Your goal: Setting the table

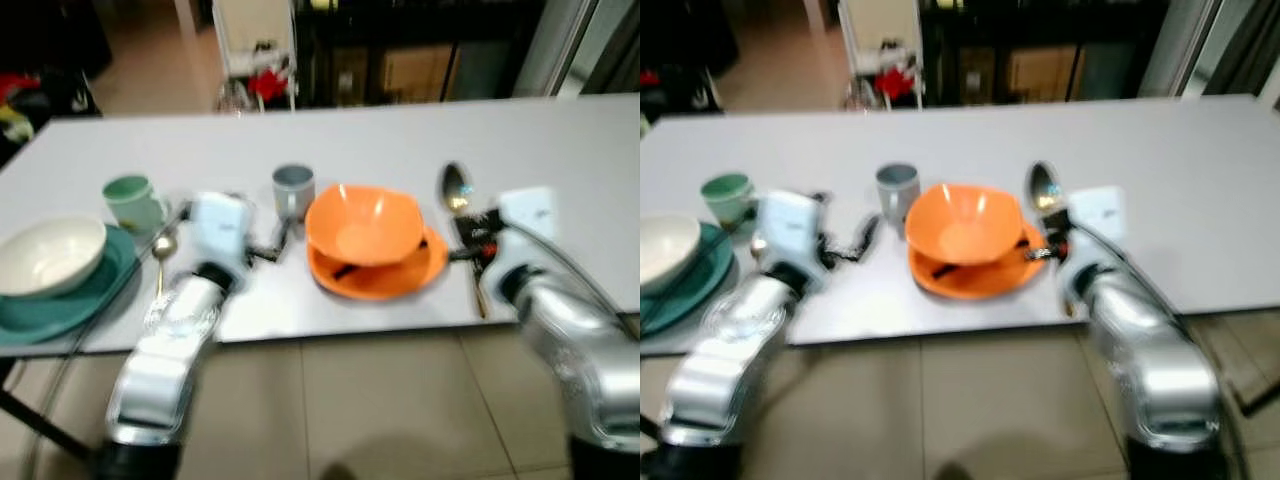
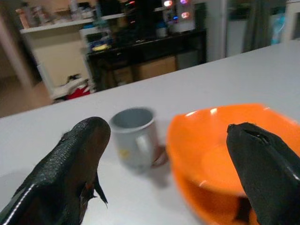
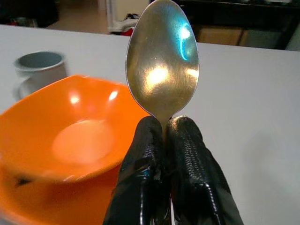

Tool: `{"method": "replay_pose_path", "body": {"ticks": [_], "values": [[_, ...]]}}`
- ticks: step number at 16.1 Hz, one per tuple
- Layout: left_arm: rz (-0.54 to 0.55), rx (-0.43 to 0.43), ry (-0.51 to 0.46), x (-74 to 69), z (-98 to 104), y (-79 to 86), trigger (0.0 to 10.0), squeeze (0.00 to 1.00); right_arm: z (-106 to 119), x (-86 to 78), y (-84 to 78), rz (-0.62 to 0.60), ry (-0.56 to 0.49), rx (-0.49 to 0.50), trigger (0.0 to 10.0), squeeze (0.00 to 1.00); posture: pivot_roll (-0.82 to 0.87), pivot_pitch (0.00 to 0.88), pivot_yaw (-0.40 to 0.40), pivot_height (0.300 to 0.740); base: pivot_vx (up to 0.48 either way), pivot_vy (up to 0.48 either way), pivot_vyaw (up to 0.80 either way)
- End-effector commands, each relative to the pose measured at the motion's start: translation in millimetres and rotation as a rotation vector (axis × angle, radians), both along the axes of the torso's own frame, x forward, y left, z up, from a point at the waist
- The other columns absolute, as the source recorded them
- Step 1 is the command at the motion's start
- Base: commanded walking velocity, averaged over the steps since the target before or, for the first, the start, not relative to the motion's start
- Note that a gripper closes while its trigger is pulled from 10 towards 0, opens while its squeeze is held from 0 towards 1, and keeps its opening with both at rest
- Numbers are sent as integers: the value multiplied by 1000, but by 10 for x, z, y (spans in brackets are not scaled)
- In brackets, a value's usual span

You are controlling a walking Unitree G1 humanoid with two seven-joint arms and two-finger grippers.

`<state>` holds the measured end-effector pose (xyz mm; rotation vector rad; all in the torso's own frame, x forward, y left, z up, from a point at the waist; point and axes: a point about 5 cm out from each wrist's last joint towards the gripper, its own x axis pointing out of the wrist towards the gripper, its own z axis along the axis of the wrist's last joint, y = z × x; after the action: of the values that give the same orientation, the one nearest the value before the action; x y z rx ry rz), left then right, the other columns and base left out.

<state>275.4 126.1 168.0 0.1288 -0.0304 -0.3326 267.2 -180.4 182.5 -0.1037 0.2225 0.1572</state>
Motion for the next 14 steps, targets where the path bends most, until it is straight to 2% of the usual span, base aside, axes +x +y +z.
{"method": "replay_pose_path", "body": {"ticks": [1,5,8,10,11,13,14], "values": [[23,28,-4,14,26,97,10000,0,76,38,74,74,-1,-7,10000,0,55,0,31,740,311,0,0],[-85,66,25,-8,11,10,10000,0,167,197,-43,199,41,-172,10000,0,51,0,44,740,0,0,0],[-148,101,44,9,2,-8,10000,0,154,446,-116,304,98,-311,10000,0,49,0,55,740,0,0,0],[-197,112,66,-3,-2,-28,10000,0,130,618,-147,384,156,-364,10000,0,53,0,59,740,0,0,0],[-216,114,71,-12,-4,-40,10000,0,117,649,-154,400,165,-384,10000,0,53,0,61,740,0,0,0],[-341,129,107,-73,-26,-129,10000,0,4,832,-194,439,224,-472,10000,0,57,0,67,740,0,0,0],[-396,129,131,-103,-36,-159,10000,0,-22,911,-197,457,246,-481,10000,0,63,0,65,740,0,0,0]]}}
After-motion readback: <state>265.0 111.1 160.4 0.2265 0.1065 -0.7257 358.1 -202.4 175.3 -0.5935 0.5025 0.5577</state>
